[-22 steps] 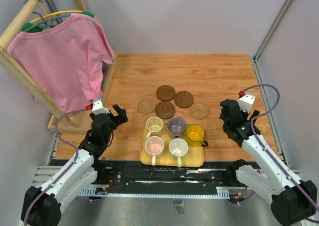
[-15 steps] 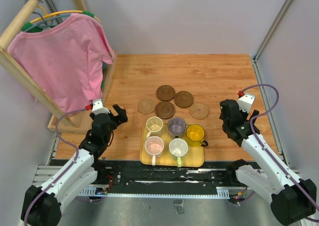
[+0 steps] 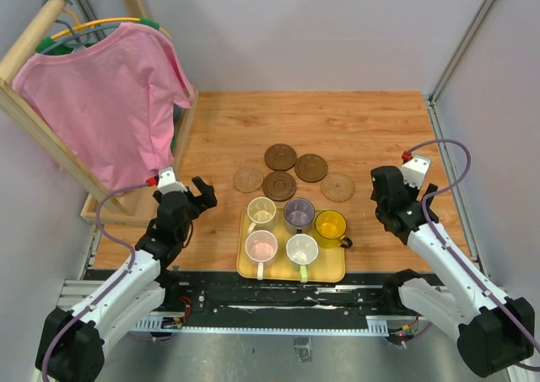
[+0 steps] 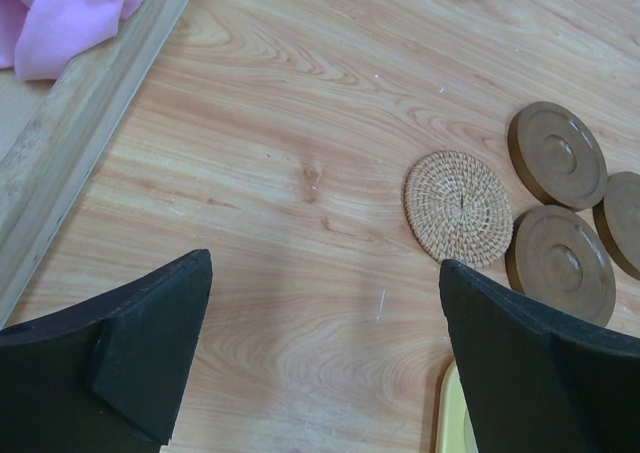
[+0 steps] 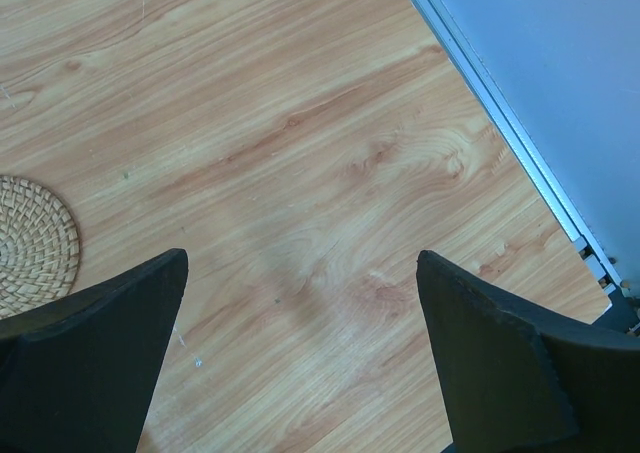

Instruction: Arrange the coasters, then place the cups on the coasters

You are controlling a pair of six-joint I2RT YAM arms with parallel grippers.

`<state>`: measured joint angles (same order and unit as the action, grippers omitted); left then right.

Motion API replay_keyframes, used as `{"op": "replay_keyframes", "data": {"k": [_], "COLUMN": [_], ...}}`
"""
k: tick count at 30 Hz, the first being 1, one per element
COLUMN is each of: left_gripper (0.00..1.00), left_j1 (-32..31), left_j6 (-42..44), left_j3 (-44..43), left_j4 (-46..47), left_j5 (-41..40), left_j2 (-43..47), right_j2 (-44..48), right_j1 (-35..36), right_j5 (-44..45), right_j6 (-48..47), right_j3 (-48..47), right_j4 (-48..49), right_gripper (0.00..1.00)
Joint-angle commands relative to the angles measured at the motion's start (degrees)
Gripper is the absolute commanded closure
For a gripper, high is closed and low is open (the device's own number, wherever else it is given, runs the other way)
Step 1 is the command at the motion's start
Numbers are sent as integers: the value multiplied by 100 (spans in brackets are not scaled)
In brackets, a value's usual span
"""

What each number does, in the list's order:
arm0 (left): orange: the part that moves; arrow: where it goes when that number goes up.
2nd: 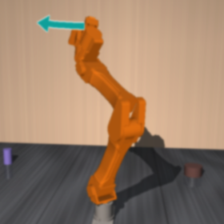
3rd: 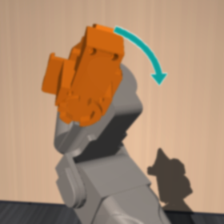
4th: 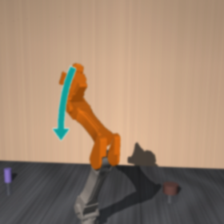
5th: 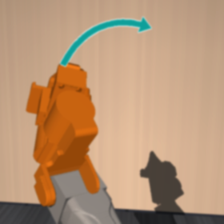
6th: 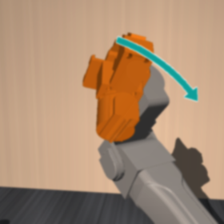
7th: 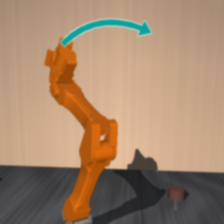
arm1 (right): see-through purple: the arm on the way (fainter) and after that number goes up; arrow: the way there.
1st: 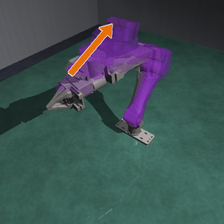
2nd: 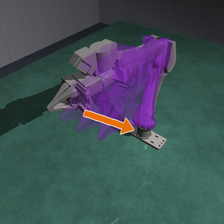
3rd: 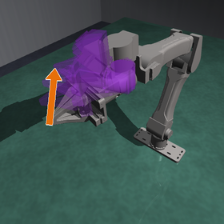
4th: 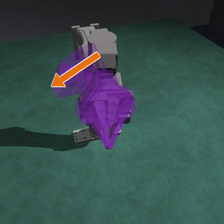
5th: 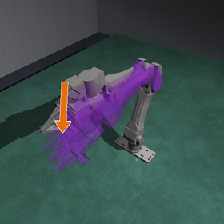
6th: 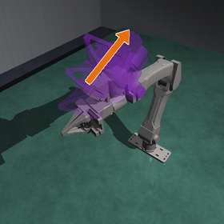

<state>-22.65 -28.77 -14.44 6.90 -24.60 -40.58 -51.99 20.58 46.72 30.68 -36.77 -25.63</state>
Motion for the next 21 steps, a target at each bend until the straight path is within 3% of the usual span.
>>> {"op": "replay_keyframes", "data": {"k": [1,15,21], "left_gripper": [0,0,0], "left_j1": [-20,-20,-21], "left_j6": [-13,-67,-62], "left_j3": [42,48,-230], "left_j4": [318,557,1046], "left_j5": [-86,53,427], "left_j2": [-108,-333,-943], "right_j2": [-33,-458,-890], "right_j1": [-54,-54,-47], "right_j5": [120,-322,-701], "right_j6": [103,146,85], "right_j3": [-241,-401,-701], "right_j4": [-110,-35,136], "right_gripper": [2,2,2]}}
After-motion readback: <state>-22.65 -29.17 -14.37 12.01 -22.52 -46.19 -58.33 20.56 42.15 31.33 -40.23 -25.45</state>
